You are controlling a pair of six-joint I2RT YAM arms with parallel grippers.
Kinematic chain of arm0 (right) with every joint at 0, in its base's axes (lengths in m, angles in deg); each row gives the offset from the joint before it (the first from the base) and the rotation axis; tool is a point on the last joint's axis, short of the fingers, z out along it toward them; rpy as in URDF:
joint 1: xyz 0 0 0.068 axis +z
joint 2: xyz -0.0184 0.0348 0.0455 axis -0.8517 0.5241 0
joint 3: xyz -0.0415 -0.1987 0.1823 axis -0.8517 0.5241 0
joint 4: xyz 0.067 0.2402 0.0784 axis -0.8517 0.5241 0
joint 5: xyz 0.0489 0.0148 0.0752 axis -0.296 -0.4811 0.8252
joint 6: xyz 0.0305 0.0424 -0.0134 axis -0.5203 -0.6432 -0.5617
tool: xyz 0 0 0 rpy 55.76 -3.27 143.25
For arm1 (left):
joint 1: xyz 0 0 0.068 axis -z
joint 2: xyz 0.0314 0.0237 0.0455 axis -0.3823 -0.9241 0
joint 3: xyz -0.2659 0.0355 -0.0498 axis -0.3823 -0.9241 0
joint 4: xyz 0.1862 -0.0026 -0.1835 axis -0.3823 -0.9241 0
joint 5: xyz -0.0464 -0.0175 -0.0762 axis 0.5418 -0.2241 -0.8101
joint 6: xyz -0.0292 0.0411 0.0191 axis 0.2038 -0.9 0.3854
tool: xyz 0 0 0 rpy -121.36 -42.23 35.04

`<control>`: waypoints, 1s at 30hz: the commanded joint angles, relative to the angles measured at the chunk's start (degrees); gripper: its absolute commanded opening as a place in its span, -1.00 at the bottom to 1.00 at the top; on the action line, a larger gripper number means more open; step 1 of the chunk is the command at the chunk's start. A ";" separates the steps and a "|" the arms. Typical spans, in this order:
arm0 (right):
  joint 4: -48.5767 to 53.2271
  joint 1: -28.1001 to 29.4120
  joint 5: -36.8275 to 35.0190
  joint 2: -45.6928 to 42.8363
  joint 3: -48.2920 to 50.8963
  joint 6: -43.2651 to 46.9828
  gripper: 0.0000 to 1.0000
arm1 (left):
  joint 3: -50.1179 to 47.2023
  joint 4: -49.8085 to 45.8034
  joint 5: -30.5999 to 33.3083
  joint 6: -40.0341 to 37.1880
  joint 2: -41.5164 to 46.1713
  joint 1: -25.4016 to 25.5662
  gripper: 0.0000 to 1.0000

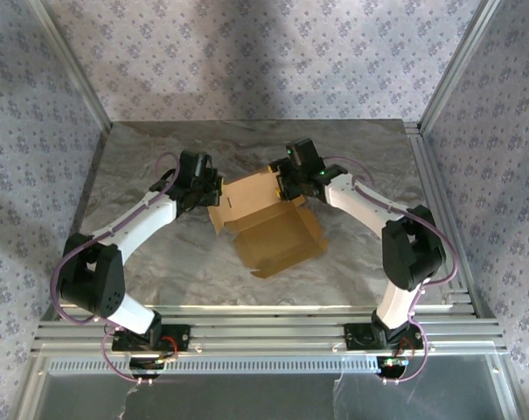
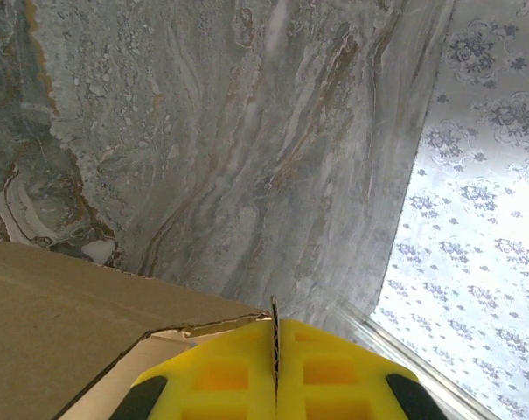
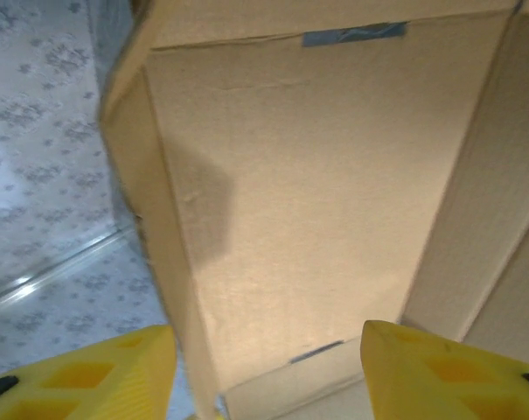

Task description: Fold the paper box

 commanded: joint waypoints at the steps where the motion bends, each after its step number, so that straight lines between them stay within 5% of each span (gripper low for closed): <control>1: -6.38 -0.88 1.58 2.48 -1.85 -6.77 0.09 | 1.70 1.24 -1.19 -1.90 1.22 -0.21 -1.00; 15: -0.84 -0.91 4.67 8.19 -8.59 -4.13 -0.16 | 2.66 1.37 -2.91 -4.83 0.80 -1.18 -1.00; 20: -0.34 -1.37 4.67 10.11 -11.07 -4.09 -0.65 | 4.90 1.15 -6.87 -9.33 -0.73 -1.85 -0.99; 22: 0.63 -1.36 3.19 9.57 -11.32 -4.10 -1.00 | 6.05 1.04 -11.06 -12.63 -1.16 -2.93 -0.49; 25: 2.72 -1.85 1.92 8.62 -11.96 -2.92 -1.00 | 11.46 -8.52 -13.95 -21.47 -0.47 -5.04 0.10; 30: 8.02 -2.92 2.53 8.08 -15.29 0.51 -1.00 | 26.25 -25.12 -12.87 -47.91 -1.34 -6.54 0.13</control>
